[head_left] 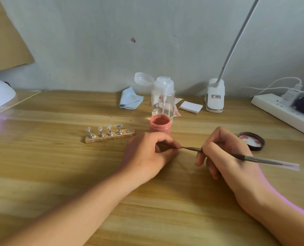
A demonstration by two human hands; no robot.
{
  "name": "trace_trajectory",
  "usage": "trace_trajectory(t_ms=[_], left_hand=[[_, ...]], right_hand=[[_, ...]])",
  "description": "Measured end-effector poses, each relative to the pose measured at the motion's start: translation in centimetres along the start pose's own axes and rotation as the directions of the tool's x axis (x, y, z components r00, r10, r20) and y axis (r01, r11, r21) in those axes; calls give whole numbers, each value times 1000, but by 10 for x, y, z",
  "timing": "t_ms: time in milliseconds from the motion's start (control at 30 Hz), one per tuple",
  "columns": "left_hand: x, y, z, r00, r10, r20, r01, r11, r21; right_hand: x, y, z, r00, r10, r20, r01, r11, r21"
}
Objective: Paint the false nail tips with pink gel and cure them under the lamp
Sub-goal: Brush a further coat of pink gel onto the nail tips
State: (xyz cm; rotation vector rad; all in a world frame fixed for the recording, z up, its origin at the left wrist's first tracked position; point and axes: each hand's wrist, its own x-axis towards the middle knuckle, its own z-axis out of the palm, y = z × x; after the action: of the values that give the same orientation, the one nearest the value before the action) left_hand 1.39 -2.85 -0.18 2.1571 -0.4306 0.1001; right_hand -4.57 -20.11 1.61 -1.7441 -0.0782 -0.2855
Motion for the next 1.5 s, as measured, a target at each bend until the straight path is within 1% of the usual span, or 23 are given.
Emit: trace_trajectory(t_ms=[233, 367, 533, 700, 833, 967, 1067, 1133, 1300, 1500], left_hand=[[-1, 0, 0, 1000, 10, 2, -10, 1000, 10], [-1, 1, 0, 1000, 21, -3, -21, 1000, 6], [-1, 1, -1, 1000, 17, 22, -16, 999, -42], [0, 1, 0, 1000, 5, 26, -3, 998, -57], [1, 1, 1, 1000, 1, 20, 1, 996, -84], [1, 0, 1, 1000, 10, 23, -8, 995, -100], [1, 0, 2, 1000, 14, 18, -12, 995, -96], [1, 0, 2, 1000, 19, 22, -16, 995, -101], [1, -1, 1, 999, 22, 27, -19, 994, -106], [2, -2, 2, 1000, 19, 23, -16, 994, -107]], right_hand=[[0, 0, 0, 1000, 5, -9, -5, 1000, 1], [0, 3, -2, 1000, -6, -18, 8, 995, 100], [0, 2, -1, 1000, 17, -2, -16, 992, 129], [-1, 1, -1, 1000, 20, 11, -21, 993, 117], [-2, 0, 0, 997, 15, 74, -20, 998, 62], [-1, 0, 0, 999, 9, 47, -13, 996, 90], [-2, 0, 0, 998, 0, 62, -4, 998, 60], [-2, 2, 0, 999, -10, 47, 7, 998, 62], [-1, 1, 1, 999, 15, 39, -15, 1000, 18], [-1, -2, 2, 999, 20, 29, -21, 1000, 24]])
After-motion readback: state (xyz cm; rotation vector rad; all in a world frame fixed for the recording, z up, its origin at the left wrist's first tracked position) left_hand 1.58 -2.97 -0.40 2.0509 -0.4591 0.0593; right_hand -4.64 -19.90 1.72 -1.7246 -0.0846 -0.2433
